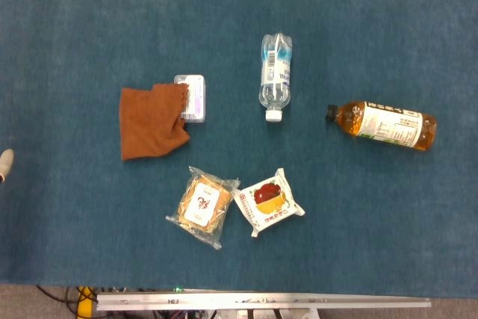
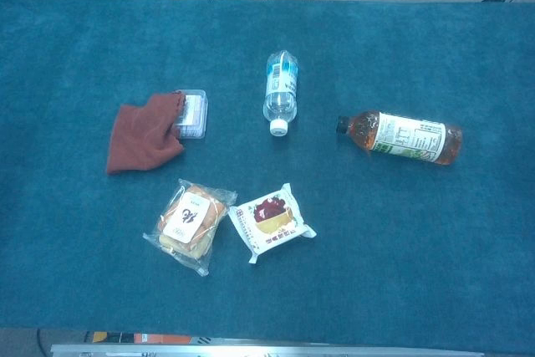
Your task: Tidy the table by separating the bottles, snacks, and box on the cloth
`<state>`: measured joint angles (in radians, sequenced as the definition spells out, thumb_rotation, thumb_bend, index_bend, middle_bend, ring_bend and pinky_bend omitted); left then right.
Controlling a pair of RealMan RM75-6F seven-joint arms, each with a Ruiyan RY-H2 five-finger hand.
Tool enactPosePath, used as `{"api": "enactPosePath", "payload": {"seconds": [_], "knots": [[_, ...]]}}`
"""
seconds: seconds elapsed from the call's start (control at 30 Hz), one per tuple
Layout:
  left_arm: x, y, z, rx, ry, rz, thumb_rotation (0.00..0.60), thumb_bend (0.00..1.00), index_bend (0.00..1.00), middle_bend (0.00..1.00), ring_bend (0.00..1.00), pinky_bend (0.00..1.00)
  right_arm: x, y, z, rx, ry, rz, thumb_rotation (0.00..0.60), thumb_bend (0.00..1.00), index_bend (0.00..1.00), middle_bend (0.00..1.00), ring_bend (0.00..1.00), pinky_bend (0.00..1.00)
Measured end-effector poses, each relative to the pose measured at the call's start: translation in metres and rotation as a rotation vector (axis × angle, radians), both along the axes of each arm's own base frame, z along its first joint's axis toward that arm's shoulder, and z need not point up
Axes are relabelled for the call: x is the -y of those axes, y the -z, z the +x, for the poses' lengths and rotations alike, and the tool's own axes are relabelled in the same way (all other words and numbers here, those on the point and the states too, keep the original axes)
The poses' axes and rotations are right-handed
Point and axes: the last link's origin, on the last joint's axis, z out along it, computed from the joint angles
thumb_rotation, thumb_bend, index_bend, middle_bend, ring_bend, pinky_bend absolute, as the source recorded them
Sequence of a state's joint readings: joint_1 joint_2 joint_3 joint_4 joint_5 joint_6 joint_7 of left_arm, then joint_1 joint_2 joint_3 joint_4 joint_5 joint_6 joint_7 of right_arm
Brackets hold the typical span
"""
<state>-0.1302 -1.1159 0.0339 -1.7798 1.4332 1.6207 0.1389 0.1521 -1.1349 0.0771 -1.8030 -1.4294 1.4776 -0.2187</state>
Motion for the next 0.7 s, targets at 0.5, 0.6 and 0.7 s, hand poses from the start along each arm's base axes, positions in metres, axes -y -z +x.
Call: {"api": "enactPosePath", "payload": {"seconds": [0.5,0.6,0.7], "knots": [[0.0005,-0.0016,0.0011,-0.002,-0.004,0.001,0.6,0.25,0.05,0.06,0.0,0.13,0.0021,0.0009,-0.0011,0.01,0.003,0.003,0.6,0.14,0.09,0.28,0.29,0.5],[0.0,-0.0015,0.0012,-0.001,-0.004,0.003,0.6,0.25,0.05,0.06,0.0,0.13,0.0025,0.0015,-0.0011,0.015,0.004,0.004,0.6,0.14,0.09,0.28,0.29,0.5],[-0.0005,-0.002,0.0018,-0.003,-0.002,0.004,0.6,0.25,0.05,0.06,0.0,0.13,0.0028,0.0019,-0.0013,0.018,0.005,0.006,0.6,0.14,0.09,0.28,0.29,0.5]]}}
